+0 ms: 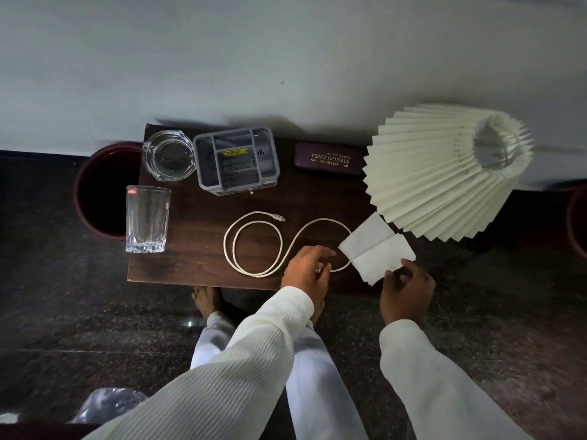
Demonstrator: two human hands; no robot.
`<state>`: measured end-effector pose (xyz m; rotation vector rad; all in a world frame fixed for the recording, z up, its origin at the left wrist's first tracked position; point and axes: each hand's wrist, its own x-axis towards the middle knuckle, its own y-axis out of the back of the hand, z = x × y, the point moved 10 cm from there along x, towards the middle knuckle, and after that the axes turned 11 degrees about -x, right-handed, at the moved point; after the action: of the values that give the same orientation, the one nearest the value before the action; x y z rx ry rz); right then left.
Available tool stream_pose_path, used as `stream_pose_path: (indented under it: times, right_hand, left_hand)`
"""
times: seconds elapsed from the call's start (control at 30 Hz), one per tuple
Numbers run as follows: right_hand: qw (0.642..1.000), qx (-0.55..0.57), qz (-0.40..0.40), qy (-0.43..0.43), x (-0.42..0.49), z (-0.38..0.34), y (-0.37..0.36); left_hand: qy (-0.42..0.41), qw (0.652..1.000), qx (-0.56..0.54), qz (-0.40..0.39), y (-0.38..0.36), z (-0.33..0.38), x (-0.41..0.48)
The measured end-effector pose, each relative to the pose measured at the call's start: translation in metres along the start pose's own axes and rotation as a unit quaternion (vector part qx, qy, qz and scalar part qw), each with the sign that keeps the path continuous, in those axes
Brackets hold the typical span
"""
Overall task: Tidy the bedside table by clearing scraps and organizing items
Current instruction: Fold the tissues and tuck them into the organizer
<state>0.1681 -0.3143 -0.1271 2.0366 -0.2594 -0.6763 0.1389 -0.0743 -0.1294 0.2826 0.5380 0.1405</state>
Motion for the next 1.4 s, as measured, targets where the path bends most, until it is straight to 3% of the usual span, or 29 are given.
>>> stream_pose_path:
  times: [0.1, 0.37, 0.53, 0.77, 1.07, 1.4]
  right_hand:
    - [1.0, -0.003, 0.001, 0.008, 0.002, 0.002, 0.0]
    - [0.999, -0.018, -0.027, 0.034, 0.002, -0.001, -0.006]
    - [0.998, -0.026, -0.035, 0.041, 0.004, 0.001, -0.008]
    - [0.999, -0.02, -0.042, -0.003, 0.006, 0.011, -0.009]
    - [0.997, 0.014, -0.078, -0.02, 0.009, -0.001, -0.017]
    - [0.994, -0.002, -0.106, 0.03, 0.014, -0.025, -0.018]
  left_hand:
    - [0.015, 0.999, 0.035, 0.02, -0.005, 0.0, -0.005]
    - [0.059, 0.972, 0.146, 0.177, 0.055, -0.029, -0.005]
    - [0.019, 0.965, 0.221, 0.137, 0.058, -0.032, 0.004]
    - [-0.102, 0.967, 0.211, 0.095, 0.014, 0.015, 0.013]
    - [0.057, 0.989, 0.131, -0.036, -0.05, 0.0, 0.043]
    - [0.122, 0.991, 0.048, -0.002, -0.055, -0.006, 0.052]
